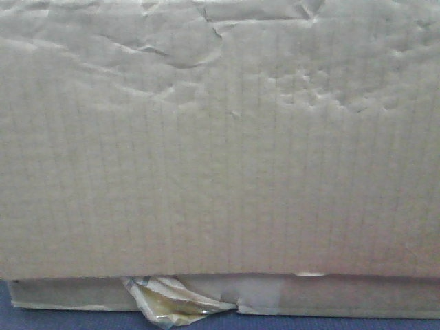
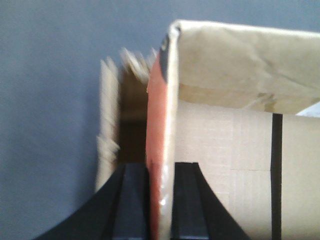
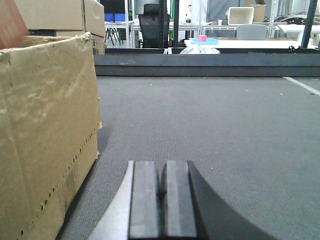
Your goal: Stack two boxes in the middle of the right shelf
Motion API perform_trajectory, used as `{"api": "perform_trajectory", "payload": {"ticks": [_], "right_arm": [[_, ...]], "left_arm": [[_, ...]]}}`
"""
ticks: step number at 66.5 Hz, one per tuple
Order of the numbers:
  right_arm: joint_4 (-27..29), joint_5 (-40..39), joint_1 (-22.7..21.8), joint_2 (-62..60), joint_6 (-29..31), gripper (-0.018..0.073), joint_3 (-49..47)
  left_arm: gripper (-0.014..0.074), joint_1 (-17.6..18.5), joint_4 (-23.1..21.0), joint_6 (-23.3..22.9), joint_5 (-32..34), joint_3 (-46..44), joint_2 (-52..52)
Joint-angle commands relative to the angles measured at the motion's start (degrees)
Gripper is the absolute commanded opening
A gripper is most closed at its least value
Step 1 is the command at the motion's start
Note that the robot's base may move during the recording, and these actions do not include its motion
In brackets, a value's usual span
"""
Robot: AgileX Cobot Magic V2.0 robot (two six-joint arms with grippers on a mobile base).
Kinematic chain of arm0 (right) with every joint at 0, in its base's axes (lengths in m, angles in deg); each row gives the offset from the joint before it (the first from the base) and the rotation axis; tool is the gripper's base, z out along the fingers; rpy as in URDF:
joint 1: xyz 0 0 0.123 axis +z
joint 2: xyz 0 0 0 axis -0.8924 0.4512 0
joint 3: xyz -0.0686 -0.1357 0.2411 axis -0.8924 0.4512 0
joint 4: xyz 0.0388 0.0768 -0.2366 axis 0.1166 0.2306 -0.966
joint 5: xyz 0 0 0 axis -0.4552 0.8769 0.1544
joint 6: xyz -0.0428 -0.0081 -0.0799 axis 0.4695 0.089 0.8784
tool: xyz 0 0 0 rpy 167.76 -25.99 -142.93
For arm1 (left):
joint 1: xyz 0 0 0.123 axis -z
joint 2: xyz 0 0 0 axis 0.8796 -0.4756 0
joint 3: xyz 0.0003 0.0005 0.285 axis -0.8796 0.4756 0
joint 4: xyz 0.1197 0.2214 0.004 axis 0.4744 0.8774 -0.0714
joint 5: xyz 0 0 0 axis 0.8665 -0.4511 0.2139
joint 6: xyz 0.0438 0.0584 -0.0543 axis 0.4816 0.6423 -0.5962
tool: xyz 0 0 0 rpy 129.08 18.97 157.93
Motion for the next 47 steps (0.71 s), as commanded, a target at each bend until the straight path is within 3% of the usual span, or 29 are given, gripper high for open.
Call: {"api": "perform_trajectory", "payload": {"ticks": [1, 18, 47], "right_arm": [[0.06, -1.34, -0.29, -0.15, 0.26, -0.0162, -0.05], [0.06, -1.34, -0.29, -0.15, 0.26, -0.0162, -0.05], [0.06, -1.34, -0.29, -0.15, 0.26, -0.0162, -0.05]], "left_arm": [[-0.0111, 0.4, -3.54, -1.36, 5.79, 4.26, 0.26], [-0.0111, 0.56, -2.99, -3.65, 10.05, 13.43, 0.08], [-0.0111, 0.56, -2.21, -3.68, 10.58, 13.96, -4.38]]}}
